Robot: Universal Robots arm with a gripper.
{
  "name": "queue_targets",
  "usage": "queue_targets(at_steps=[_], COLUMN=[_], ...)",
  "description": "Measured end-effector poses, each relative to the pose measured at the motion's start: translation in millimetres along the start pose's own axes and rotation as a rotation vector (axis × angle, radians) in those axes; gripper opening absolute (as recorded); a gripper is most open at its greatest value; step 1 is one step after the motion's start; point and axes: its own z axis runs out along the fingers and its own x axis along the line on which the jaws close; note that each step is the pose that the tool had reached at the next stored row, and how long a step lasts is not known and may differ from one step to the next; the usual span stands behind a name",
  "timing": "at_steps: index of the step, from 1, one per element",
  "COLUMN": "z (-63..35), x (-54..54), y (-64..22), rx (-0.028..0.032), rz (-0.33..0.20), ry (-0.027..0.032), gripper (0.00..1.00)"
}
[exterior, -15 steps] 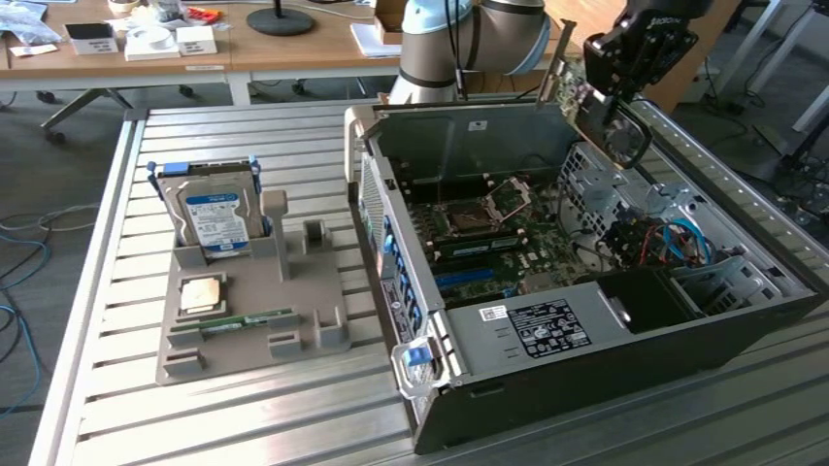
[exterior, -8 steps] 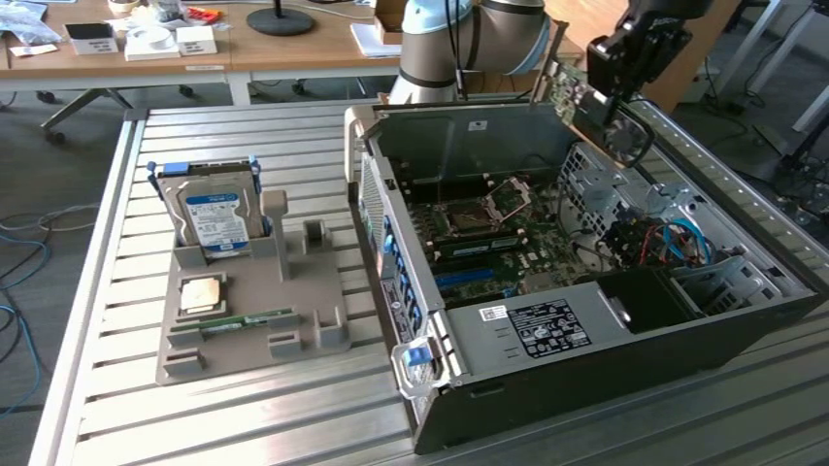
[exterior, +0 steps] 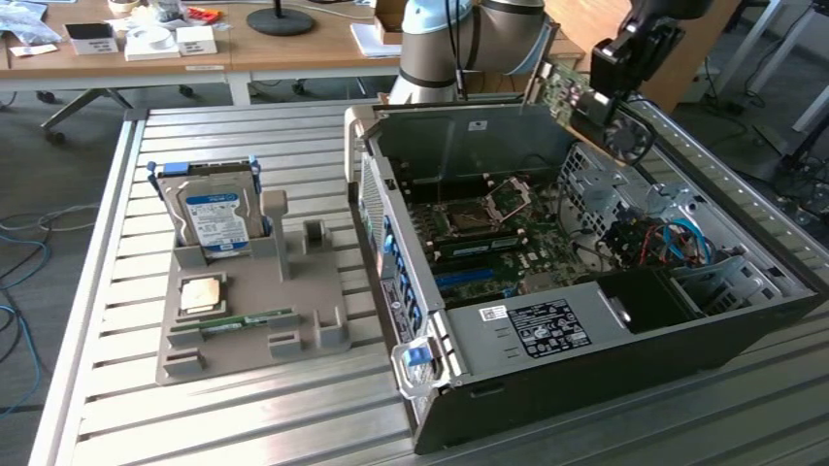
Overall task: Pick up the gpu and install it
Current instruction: 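Insert the gpu into the slot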
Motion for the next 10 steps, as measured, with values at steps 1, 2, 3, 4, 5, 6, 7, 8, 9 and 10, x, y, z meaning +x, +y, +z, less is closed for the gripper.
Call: queue_targets(at_steps=[1,2,3,4,5,6,7,8,9,10], z=[0.0,0.1,0.1,0.1,0.1,0.1,0.1,0.1,0.2,0.2], x=[0.0,0.0,0.0,0.0,0.0,0.0,0.0,0.0,0.0,0.0], y=[0.0,0.0,0.0,0.0,0.0,0.0,0.0,0.0,0.0,0.0], rx=[-0.0007,-0.0013,-0.0021,-0.0026,-0.0032,-0.004,-0.0045,-0.0052,-0.0059,-0.0065], rz=[-0.016,-0.032,-0.048,-0.064,-0.079,-0.096,-0.111,-0.127,-0.143,-0.158], ry=[0.0008,0.0016,0.0024,0.0033,0.0042,0.0051,0.0058,0.0068,0.0075,0.0083], gripper=[0.27,0.27,0.27,0.27,0.27,0.27,0.27,0.27,0.27,0.27])
